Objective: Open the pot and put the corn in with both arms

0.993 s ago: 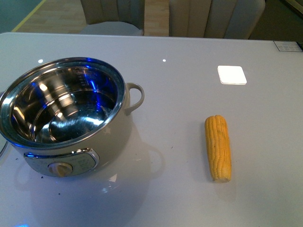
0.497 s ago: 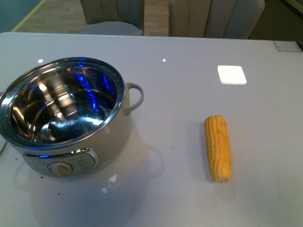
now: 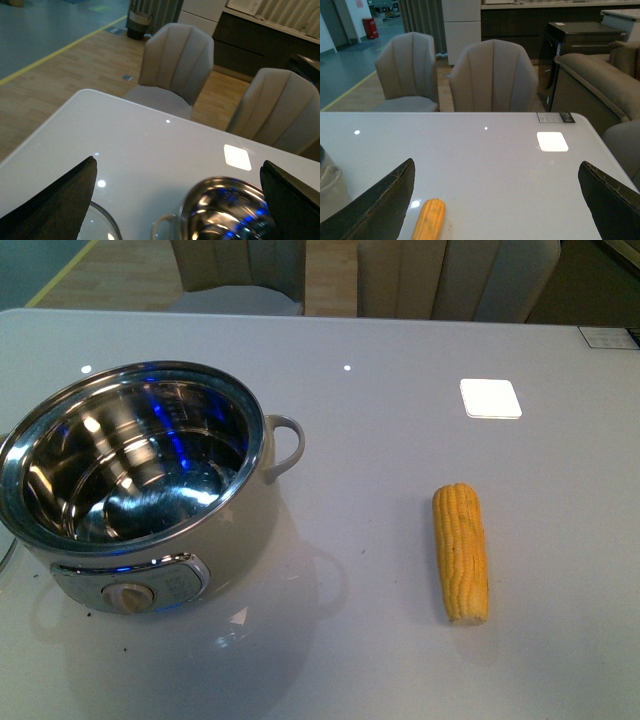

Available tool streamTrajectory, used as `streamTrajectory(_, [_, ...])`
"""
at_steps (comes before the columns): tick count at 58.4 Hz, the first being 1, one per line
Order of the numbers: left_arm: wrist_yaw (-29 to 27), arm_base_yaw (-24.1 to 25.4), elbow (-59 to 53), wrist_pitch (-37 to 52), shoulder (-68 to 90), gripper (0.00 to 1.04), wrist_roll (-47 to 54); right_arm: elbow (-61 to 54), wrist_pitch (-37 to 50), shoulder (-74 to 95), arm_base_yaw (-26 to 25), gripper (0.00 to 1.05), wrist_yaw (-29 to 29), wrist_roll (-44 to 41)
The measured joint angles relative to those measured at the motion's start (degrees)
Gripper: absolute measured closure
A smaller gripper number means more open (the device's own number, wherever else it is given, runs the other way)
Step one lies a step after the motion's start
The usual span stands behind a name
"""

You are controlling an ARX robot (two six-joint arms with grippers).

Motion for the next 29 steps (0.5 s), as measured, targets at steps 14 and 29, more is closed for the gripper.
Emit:
streamTrajectory(14, [-7.4,-6.3,-6.3,3.1,-8.3,0.36,7.7,0.0,0.0,0.0,0.0,0.09,0.1,0.0])
streamTrajectory(29, [-15.7,-15.1,-12.3,-3.5,-21.0,0.83,10.0,0.0,0.0,0.0,0.0,0.09,0.0,0.0])
